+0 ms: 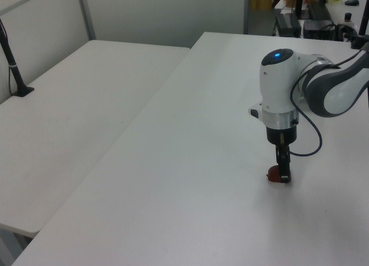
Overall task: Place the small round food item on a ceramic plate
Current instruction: 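Close the gripper on the dark red food item, then lift the held food item and carry it toward the brown plate, then lower the food item onto the plate and open the gripper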
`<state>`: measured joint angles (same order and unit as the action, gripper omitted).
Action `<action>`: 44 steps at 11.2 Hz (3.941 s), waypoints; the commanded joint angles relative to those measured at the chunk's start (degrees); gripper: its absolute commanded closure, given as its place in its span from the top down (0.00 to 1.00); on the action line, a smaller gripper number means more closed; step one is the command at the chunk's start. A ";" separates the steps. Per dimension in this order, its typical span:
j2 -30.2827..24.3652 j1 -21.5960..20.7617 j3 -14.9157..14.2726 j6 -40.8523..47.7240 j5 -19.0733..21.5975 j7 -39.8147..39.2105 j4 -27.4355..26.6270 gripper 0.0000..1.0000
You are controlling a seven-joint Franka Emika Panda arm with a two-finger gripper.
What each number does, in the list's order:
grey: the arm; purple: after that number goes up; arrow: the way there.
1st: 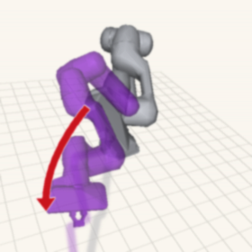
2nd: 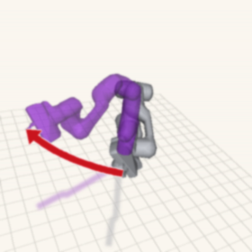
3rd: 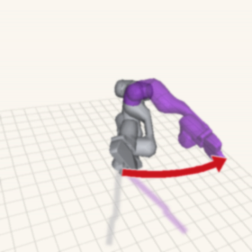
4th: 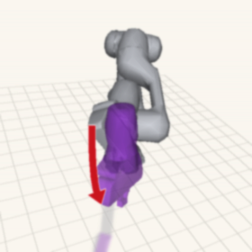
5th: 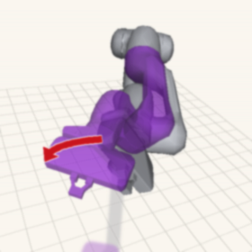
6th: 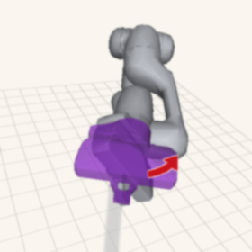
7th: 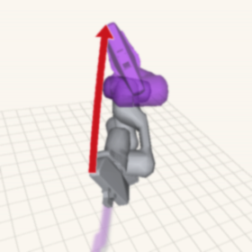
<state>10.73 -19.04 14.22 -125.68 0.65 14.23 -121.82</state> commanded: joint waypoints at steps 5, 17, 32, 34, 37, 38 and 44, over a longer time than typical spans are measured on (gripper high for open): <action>0.61 -0.47 0.19 -4.92 -4.42 1.06 -1.76 0.56; -10.01 5.14 -0.42 12.52 -3.64 -2.70 7.09 0.05; -12.84 9.81 -27.56 25.85 -1.70 -30.66 20.92 0.07; -12.22 11.03 -29.68 23.30 -1.62 -32.85 20.39 0.07; -10.30 15.15 -29.87 21.18 -1.35 -38.56 18.81 0.07; -9.50 15.61 -29.78 21.09 -1.26 -40.66 18.03 0.07; -4.59 18.07 -29.78 11.08 -1.26 -43.67 11.08 0.07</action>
<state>4.90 -1.58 -15.59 -111.30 -0.59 -27.88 -108.49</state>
